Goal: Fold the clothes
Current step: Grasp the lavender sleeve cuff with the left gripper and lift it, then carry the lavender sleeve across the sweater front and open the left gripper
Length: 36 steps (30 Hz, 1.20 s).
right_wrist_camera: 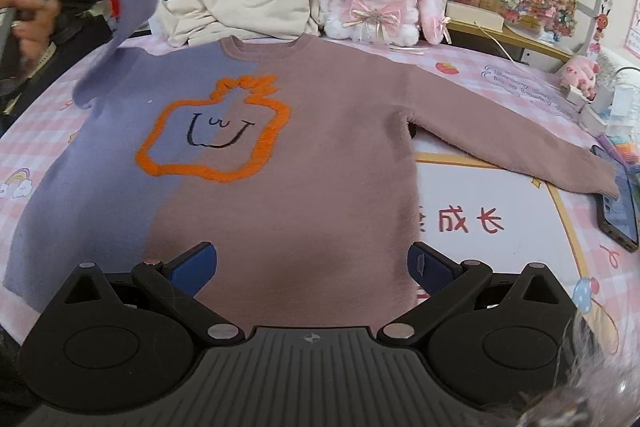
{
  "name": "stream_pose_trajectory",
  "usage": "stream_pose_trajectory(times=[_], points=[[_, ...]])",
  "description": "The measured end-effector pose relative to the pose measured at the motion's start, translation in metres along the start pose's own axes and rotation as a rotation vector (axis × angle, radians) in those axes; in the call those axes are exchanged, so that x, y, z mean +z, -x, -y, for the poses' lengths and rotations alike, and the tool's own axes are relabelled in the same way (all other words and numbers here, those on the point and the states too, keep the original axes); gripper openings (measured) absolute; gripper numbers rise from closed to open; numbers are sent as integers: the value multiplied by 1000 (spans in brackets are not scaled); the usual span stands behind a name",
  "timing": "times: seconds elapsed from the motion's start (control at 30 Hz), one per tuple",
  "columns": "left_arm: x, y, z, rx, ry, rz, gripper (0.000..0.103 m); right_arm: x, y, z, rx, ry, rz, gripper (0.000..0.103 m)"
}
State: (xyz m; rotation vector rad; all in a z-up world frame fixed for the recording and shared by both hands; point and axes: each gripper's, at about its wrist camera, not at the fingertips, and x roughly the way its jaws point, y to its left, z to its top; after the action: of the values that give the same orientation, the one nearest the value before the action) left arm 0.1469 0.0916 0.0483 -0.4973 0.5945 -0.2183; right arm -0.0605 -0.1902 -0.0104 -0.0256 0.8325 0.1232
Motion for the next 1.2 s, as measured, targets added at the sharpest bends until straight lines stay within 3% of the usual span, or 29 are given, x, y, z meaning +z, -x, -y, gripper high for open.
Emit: stream_pose_trajectory(times=[0.47,0.63,0.73,0.77,0.8,0.83,0.87,0.9,0.97,1.03,1.2], points=[[-39,-53,77,17,-41,-54,4,-5,-2,55,66,33,-19,103],[-55,-80,93,66,-81,-109,4,-7,-1,70,66,24,-21,103],[-67,-95,100,102,-94,-147,13,-8,1,78,63,11,-20,103],[-70,-98,103,89,-92,-165,24,-8,1,81,61,7,-19,103],[-72,-99,107,78,-94,-187,43,-8,2,83,61,1,-18,103],[-74,-93,111,66,-109,-189,53,-8,1,84,63,-6,-18,103],[-77,-87,116,54,-126,-189,70,-8,1,85,67,-12,-19,103],[-79,-81,120,42,-142,-190,75,-8,0,85,74,-17,-22,103],[-83,-59,121,20,-199,-158,77,-8,-2,85,89,-26,-28,103],[-91,-32,110,61,-254,-131,77,-9,-4,82,106,-27,-33,103],[-120,40,61,335,-383,-84,77,-11,-8,75,117,-43,-49,95]])
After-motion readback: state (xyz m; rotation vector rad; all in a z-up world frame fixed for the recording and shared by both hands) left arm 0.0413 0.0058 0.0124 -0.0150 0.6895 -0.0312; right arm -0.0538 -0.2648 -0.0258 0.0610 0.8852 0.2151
